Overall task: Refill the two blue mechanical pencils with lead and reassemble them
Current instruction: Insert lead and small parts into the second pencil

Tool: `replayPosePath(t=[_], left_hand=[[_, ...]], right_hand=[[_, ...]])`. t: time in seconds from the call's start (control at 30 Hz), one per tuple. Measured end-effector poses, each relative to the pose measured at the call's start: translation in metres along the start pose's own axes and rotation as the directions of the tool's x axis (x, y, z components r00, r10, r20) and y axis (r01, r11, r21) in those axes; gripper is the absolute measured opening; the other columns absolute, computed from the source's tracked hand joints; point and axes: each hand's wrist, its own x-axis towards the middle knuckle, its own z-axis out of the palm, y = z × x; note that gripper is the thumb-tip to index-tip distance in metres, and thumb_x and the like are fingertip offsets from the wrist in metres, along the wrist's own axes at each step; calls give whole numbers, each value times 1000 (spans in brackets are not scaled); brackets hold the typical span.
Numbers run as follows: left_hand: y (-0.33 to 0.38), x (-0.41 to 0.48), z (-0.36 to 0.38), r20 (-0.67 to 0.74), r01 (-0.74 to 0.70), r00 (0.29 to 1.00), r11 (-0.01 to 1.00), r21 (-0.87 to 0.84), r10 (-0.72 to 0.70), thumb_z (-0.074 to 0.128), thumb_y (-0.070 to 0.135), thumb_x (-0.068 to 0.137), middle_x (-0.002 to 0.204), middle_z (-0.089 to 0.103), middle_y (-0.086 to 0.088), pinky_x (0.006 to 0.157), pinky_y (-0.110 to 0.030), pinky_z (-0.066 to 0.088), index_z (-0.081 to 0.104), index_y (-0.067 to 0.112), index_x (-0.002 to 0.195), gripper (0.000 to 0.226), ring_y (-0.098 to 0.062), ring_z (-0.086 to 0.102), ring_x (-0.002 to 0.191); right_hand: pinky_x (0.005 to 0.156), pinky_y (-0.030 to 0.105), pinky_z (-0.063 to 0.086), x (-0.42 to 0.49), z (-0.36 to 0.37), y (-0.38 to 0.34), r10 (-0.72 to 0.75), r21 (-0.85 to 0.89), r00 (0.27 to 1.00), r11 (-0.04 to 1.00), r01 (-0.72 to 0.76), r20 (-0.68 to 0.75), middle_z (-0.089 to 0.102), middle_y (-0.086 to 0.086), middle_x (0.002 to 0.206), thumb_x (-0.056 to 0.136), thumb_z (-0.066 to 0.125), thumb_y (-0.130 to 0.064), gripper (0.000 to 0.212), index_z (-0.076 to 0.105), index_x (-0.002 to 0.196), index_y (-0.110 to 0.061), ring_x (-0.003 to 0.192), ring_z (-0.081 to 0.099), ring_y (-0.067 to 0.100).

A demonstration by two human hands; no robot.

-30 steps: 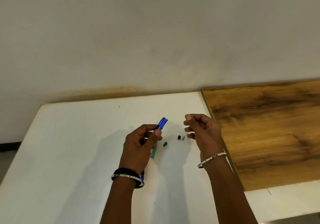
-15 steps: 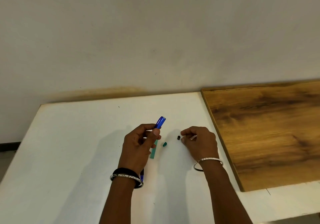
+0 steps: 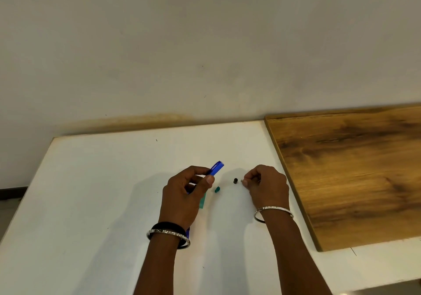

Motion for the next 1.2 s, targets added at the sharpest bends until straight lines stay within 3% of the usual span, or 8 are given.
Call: replayPosePath(t=[0.1,0.27,0.37,0.43,0.53,0.6,0.8,1.2], left_hand=[[0,0,-1,-3,-2,1000,1000,12,2,68,35,83,82,71,5,75,-36,56,65,44,86,9,-21,67,77],[-1,0,-1,-4,-9,1000,999,33,9,67,36,83,83,70,3,73,-33,55,66,42,88,7,-21,66,77],[-1,0,-1,-3,-16,1000,999,46,16,67,37,83,82,70,2,71,-32,55,66,41,87,7,-21,67,76],[-1,-1,-2,-3,-21,1000,998,57,21,67,36,83,82,70,2,69,-30,54,66,42,86,7,-20,66,75],[-1,0,-1,-2,-24,1000,996,85,24,67,37,83,80,70,4,63,-19,47,67,40,89,6,-15,64,72],[0,0,-1,-5,-27,1000,993,115,27,66,37,84,79,69,6,60,-13,42,68,38,92,9,-8,61,69],[0,0,-1,-16,-34,999,990,137,36,66,38,83,80,68,7,60,-14,39,69,35,95,13,-6,60,70],[2,-2,0,-1,-41,999,987,152,42,67,36,83,76,67,9,58,-11,39,67,40,90,8,-6,59,67]], right_hand=[[72,22,46,-1,1,0,-16,5,1000,1000,16,-3,72,3,88,77,77,-12,14,72,90,-15,77,62,13],[73,21,45,2,3,1,-17,-44,999,999,19,40,73,4,94,81,73,-11,9,74,89,-14,87,66,17],[72,20,44,1,4,0,-27,8,1000,1000,27,-4,72,5,93,83,70,-9,6,71,88,-12,79,61,13],[73,22,51,0,1,-3,-16,225,998,974,28,-59,73,6,86,83,69,-6,6,70,85,-11,71,64,13],[70,34,61,-3,-11,-17,19,694,997,717,-64,71,74,13,77,83,68,-1,7,70,86,-7,67,72,27],[71,35,61,-4,-16,-22,-47,779,988,621,-84,144,74,15,78,82,69,1,10,72,88,-7,71,73,30],[77,33,60,-6,-14,-22,-179,739,960,672,-42,217,75,14,85,83,68,-1,16,74,96,-8,76,71,27],[67,27,60,-5,-13,-20,-195,755,962,655,-16,189,74,14,85,81,70,-2,16,71,97,-6,75,72,26]])
